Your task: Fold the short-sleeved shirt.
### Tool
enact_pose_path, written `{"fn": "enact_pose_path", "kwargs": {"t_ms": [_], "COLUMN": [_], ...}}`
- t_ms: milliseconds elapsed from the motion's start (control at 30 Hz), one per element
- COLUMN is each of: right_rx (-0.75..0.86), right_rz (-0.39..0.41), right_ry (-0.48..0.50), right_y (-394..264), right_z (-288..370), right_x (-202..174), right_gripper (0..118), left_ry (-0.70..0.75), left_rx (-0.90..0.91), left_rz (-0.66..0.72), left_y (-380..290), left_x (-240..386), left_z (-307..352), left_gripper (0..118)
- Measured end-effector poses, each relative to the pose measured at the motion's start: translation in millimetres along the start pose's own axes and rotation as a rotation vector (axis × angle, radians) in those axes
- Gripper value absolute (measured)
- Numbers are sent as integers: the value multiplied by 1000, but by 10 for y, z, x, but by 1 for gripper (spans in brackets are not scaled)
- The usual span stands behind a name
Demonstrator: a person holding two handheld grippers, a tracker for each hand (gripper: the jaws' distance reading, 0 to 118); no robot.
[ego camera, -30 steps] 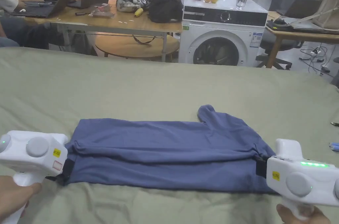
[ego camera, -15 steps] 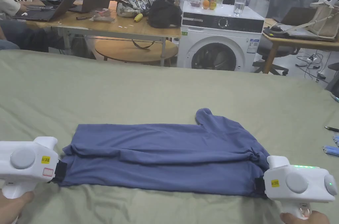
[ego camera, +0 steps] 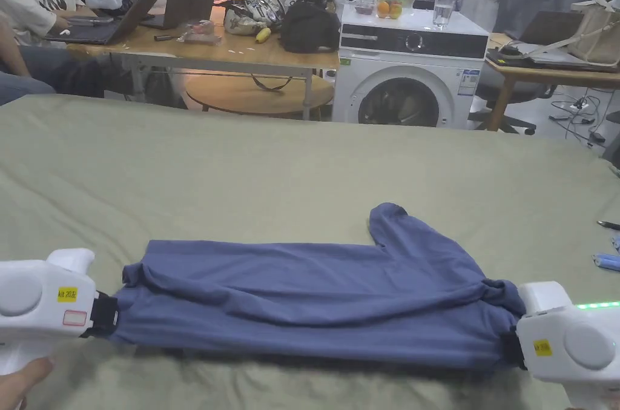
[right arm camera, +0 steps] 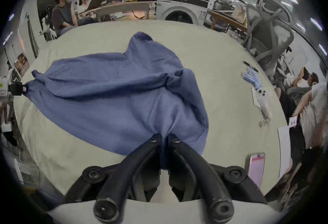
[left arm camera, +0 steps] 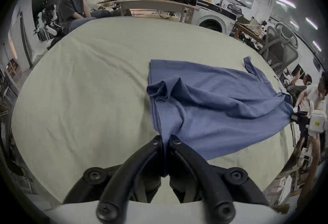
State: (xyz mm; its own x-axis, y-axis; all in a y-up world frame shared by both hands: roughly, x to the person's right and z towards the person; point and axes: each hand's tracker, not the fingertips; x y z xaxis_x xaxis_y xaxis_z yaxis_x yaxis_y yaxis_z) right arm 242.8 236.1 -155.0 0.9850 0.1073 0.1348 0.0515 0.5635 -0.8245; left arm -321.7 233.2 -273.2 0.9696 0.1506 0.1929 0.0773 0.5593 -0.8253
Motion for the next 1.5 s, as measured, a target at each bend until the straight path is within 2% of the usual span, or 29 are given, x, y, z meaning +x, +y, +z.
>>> {"fn": "enact_pose_path", "kwargs": {"t_ms": [100,333,400,467,533,600,733,867,933,1000,1033,1100,1133,1167,1200,1300,1400,1467,1500], "right_rx": [-51,-47,-33,-17,54,150,366,553,663,729,764,812,804,800,800,779,758,741,735], "right_rz": [31,-19,8,1,-41,-59,-28,-85,-112,-134,-143,-162,-154,-152,-151,-167,-162,-159,-163], "right_ry": [-28,-43,-65,-85,-103,-121,-124,-103,-124,-152,-133,-101,-96,-87,-77,-11,-16,27,24], "right_y": [-216,-372,-374,-332,-270,-172,16,87,85,109,120,148,182,214,251,377,497,577,619], "right_z": [-81,-401,-381,-300,-161,13,245,354,412,431,439,450,457,454,441,390,311,256,234], "right_x": [-91,-173,-215,-218,-216,-233,-396,-587,-703,-799,-829,-880,-914,-933,-952,-994,-1033,-1025,-1028], "right_gripper": [2,4,8,21,39,45,45,45,41,19,10,6,1,0,0,0,0,0,0], "left_ry": [29,36,42,51,68,56,23,77,115,112,86,67,87,106,124,81,116,46,57], "left_rx": [-43,-53,-34,-33,18,100,275,481,607,719,754,765,771,782,791,733,666,561,502], "left_rz": [-20,-11,-23,-19,-17,1,-6,-112,-135,-135,-127,-109,-109,-110,-107,-69,7,45,63], "left_y": [-223,-372,-361,-326,-300,-247,-127,-93,-132,-146,-145,-119,-101,-73,-46,115,318,538,639], "left_x": [-19,-28,-2,39,-21,14,160,428,557,630,679,717,740,761,758,668,512,357,283], "left_z": [-63,-346,-323,-287,-234,-131,59,212,306,379,426,457,459,456,454,393,251,93,5], "left_gripper": [0,0,0,3,17,30,31,31,31,31,30,28,18,4,0,0,0,0,0]}}
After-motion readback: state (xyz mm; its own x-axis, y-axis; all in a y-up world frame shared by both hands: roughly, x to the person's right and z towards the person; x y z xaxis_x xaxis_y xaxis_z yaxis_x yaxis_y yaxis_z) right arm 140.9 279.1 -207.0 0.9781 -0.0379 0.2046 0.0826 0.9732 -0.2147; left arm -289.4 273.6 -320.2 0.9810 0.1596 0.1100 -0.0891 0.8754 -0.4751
